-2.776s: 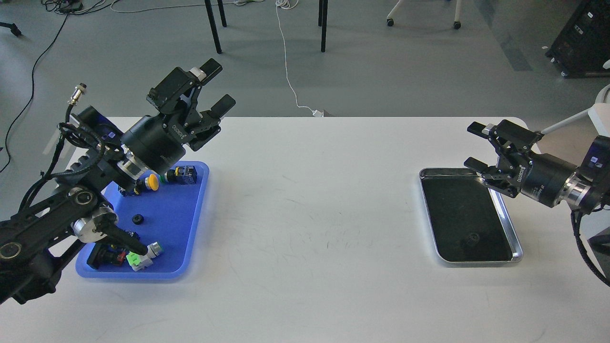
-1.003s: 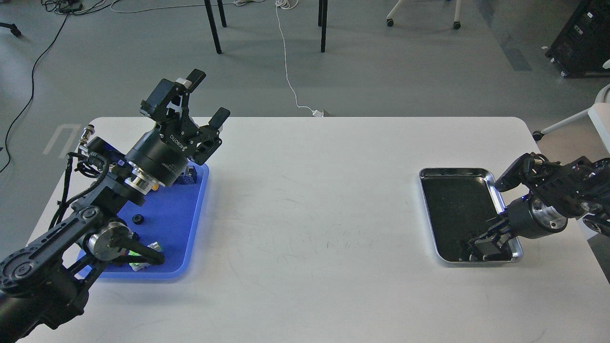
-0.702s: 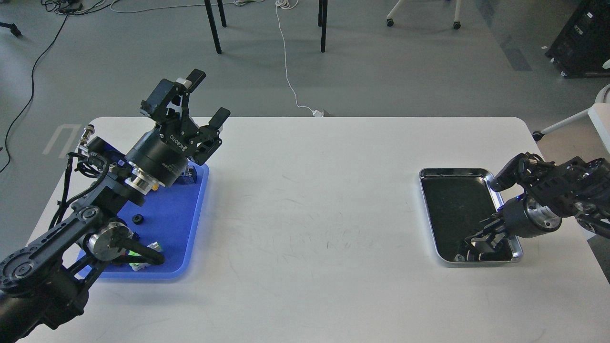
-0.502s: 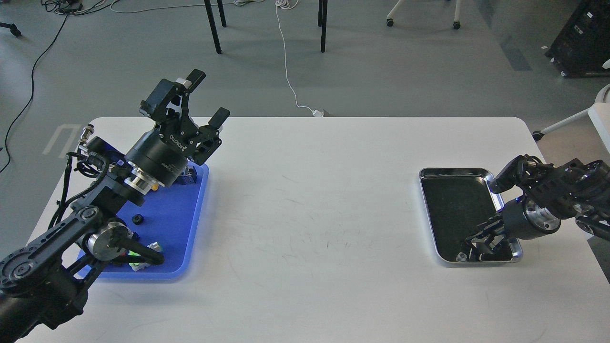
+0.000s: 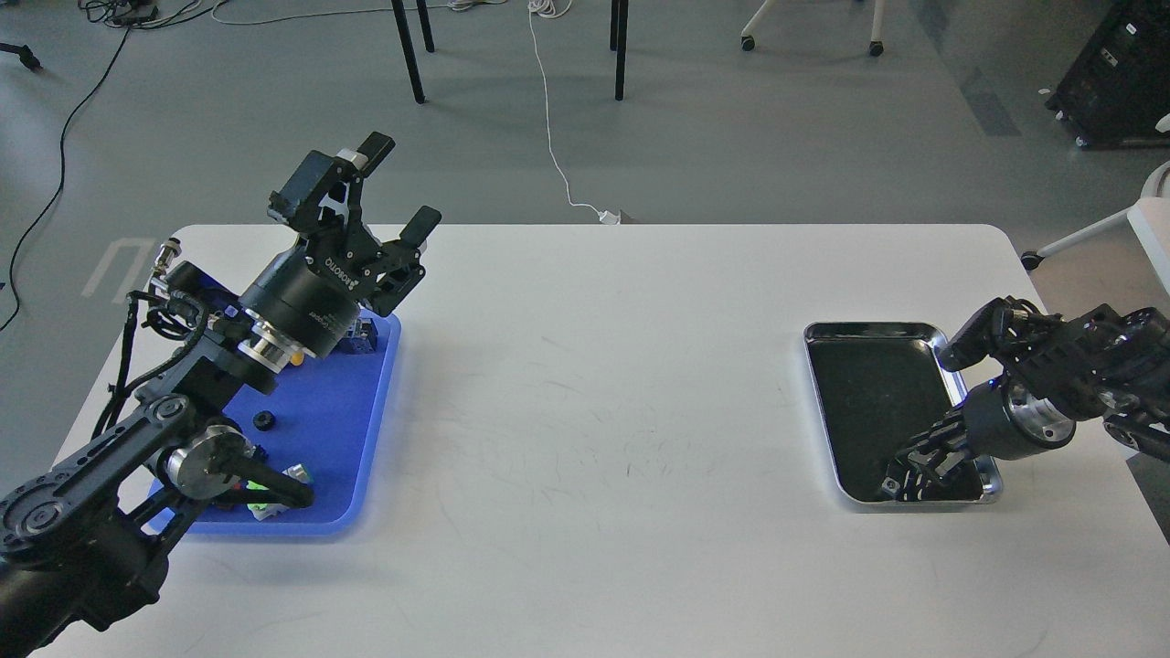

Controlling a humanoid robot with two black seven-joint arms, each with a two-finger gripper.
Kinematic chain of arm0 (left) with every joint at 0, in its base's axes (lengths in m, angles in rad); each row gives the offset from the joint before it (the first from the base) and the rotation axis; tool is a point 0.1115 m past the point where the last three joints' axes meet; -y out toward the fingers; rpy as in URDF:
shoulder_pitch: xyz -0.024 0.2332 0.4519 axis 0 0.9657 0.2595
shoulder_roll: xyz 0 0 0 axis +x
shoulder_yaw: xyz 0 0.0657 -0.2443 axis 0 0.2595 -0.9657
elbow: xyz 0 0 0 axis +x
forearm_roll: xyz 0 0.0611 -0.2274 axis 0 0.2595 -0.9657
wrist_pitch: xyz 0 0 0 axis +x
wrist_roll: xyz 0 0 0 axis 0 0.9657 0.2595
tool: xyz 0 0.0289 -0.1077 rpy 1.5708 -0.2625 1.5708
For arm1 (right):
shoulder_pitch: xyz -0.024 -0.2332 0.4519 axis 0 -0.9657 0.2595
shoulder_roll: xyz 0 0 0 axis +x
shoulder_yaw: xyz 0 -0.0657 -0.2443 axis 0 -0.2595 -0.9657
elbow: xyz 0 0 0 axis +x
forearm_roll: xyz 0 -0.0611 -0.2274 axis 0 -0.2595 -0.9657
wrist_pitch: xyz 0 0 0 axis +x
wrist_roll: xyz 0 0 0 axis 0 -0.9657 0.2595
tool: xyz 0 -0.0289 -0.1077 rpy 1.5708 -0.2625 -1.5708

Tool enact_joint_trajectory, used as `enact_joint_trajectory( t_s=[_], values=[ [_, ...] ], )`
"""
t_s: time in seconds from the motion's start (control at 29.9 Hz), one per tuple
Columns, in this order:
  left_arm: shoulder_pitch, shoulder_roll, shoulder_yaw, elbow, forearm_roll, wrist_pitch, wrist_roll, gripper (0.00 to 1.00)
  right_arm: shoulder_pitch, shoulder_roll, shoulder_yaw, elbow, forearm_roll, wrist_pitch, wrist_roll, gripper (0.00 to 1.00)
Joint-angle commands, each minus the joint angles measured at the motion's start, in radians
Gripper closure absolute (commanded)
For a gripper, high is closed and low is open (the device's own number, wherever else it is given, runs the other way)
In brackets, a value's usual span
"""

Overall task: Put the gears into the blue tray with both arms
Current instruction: 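Lower the right gripper into the metal tray and grasp another black gear, then carry the second gear with the right gripper to the table center and release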

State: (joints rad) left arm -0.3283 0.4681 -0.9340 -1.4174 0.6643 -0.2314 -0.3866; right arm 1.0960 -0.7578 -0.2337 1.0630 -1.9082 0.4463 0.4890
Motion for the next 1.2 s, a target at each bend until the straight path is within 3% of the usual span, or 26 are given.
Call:
enact_joint_trajectory(
  t_s=[0.0,0.37,0.54,0.8,1.17],
  values=[
    [0.000,0.001,0.000,0.000,0.000,0.000,0.000,0.02,0.016,-0.002,0.004,0.002,0.014,0.000,0.000,0.84],
    [-0.001,0.001,0.000,0.000,0.000,-0.002,0.000,0.02,0.208,0.024,-0.006,0.100,0.202,0.017,0.000,0.84],
    [-0.001,0.001,0.000,0.000,0.000,-0.002,0.000,0.02,0.340,0.196,-0.097,0.078,0.254,0.042,0.000,0.84],
    [-0.001,0.004,-0.014,-0.002,0.000,0.000,0.000,0.02,0.358,0.527,-0.180,-0.119,0.314,0.034,0.000,0.84],
    [0.000,0.021,-0.025,-0.002,-0.002,0.000,0.000,0.02,0.262,0.733,-0.216,-0.271,0.396,-0.017,0.000,0.83]
  ],
)
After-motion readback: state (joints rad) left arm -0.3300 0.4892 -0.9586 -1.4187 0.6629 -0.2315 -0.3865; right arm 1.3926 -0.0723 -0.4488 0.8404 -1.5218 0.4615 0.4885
